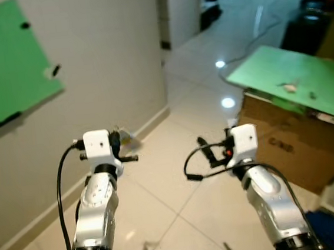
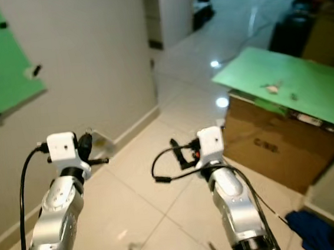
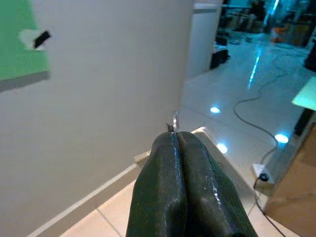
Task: Hang keys on a hook
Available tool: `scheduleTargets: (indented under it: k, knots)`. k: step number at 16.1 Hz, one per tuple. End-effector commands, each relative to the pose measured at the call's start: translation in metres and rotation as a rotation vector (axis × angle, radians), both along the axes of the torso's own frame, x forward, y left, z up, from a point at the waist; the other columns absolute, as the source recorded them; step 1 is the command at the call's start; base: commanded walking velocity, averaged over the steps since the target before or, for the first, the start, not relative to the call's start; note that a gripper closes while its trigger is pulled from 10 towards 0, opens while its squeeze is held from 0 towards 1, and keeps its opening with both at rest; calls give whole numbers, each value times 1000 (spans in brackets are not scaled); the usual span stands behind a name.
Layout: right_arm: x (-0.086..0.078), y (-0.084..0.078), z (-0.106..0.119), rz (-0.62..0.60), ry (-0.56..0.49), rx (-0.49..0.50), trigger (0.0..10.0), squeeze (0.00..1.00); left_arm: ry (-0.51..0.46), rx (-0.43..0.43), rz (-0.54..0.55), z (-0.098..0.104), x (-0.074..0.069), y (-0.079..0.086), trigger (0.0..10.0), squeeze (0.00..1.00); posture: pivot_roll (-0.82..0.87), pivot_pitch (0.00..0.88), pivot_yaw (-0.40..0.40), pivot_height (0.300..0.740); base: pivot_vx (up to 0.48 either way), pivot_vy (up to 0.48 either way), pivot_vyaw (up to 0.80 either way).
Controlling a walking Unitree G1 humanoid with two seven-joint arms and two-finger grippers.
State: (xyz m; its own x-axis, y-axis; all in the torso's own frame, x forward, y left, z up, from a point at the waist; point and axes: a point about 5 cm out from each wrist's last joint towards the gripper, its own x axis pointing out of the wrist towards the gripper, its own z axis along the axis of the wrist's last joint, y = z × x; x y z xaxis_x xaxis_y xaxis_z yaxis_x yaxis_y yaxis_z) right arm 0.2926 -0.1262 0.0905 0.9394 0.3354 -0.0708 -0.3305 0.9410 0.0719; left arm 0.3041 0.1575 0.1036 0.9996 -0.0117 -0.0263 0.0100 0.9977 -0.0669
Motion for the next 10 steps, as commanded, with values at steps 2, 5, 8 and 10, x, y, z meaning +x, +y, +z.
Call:
scheduleTargets:
  k: [2, 5, 8, 10]
  knots:
    - [1, 1, 3, 8, -12, 6, 10000, 0, -26, 11, -14, 6, 4, -3, 10000, 0, 17, 0, 43, 740, 0, 0, 575]
    - [9, -4, 10, -42, -34, 24, 10000, 0, -26, -6, -12, 7, 3, -5, 10000, 0, 7, 1, 34, 740, 0, 0, 552]
    - [11, -6, 16, -45, -60, 14, 10000, 0, -21, -18, -8, 5, 1, -6, 10000, 0, 0, 14, 23, 740, 0, 0, 552]
    - [11, -3, 17, -21, -72, -20, 10000, 0, -20, -5, -10, 4, 0, -6, 10000, 0, 3, 13, 20, 740, 0, 0, 550]
